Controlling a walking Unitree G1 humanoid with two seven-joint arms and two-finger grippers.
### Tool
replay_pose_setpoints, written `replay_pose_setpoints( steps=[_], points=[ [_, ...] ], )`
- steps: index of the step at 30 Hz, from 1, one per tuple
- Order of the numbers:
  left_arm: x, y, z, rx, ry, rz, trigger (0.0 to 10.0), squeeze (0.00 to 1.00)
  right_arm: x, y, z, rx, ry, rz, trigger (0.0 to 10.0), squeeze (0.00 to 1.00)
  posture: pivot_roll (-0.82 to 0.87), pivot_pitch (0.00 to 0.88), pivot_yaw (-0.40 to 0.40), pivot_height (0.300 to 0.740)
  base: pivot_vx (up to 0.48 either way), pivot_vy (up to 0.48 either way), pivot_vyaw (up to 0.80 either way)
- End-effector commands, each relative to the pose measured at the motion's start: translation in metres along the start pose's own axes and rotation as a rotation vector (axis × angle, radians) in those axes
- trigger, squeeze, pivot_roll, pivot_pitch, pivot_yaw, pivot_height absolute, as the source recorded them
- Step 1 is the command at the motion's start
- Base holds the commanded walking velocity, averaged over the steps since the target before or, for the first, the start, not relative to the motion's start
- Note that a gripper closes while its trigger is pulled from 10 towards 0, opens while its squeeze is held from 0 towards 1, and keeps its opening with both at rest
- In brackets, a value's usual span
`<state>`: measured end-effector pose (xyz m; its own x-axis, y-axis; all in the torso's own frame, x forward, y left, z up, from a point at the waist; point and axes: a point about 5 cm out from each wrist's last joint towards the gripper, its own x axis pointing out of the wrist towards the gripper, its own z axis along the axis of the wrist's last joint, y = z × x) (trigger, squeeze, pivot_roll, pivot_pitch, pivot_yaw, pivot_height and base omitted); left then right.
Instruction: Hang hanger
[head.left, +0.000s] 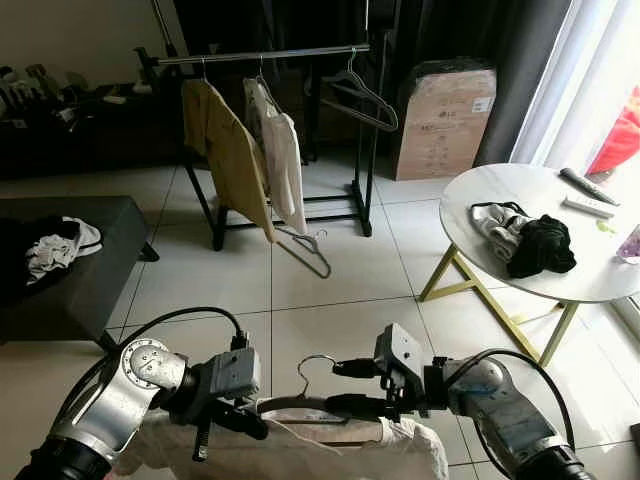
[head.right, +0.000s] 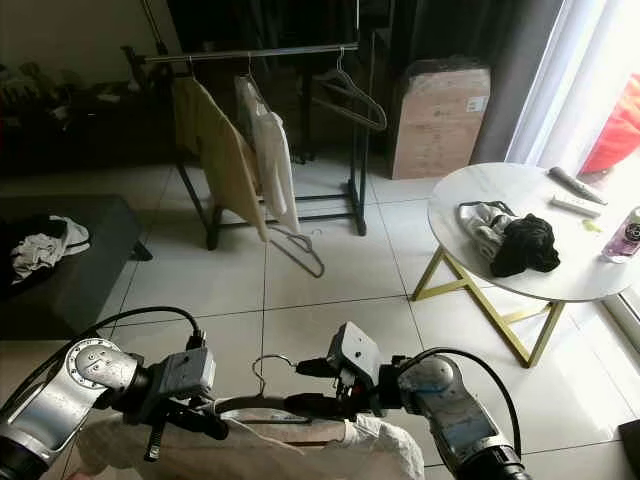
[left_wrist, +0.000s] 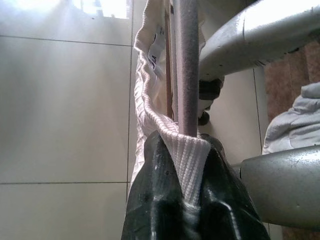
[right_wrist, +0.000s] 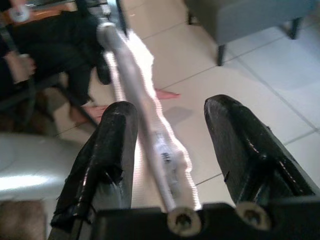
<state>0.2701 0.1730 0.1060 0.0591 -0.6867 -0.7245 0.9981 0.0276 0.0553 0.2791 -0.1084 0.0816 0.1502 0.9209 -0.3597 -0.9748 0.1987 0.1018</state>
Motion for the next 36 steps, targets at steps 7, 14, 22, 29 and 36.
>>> replay_pose_setpoints(
  steps=[7, 14, 22, 29, 36],
  points=[
    [-0.001, 0.002, 0.008, 0.051, 0.015, 0.01, 10.0, 0.0, 0.004, 0.008, -0.005, 0.04, 0.011, 0.05, 10.0, 0.0, -0.09, 0.118, 0.026, 0.74, 0.0, 0.0, 0.0],
    [0.0, 0.008, 0.011, 0.063, 0.019, 0.043, 10.0, 0.0, 0.012, 0.006, 0.003, 0.049, -0.013, 0.021, 10.0, 0.0, -0.09, 0.109, 0.028, 0.74, 0.0, 0.0, 0.0],
    [-0.001, 0.007, 0.014, 0.071, 0.004, 0.057, 10.0, 0.0, 0.015, 0.005, -0.007, 0.048, 0.043, -0.018, 10.0, 0.0, -0.08, 0.099, 0.028, 0.74, 0.0, 0.0, 0.0],
    [-0.006, 0.007, 0.017, 0.075, -0.007, 0.063, 10.0, 0.0, 0.004, -0.01, -0.032, 0.07, 0.173, -0.158, 9.5, 0.0, -0.08, 0.092, 0.026, 0.74, 0.0, 0.0, 0.0],
    [-0.005, 0.007, 0.019, 0.076, -0.008, 0.06, 10.0, 0.0, -0.002, -0.014, -0.031, 0.088, 0.141, -0.169, 0.0, 0.0, -0.08, 0.1, 0.029, 0.74, 0.0, 0.0, 0.0]
  ],
)
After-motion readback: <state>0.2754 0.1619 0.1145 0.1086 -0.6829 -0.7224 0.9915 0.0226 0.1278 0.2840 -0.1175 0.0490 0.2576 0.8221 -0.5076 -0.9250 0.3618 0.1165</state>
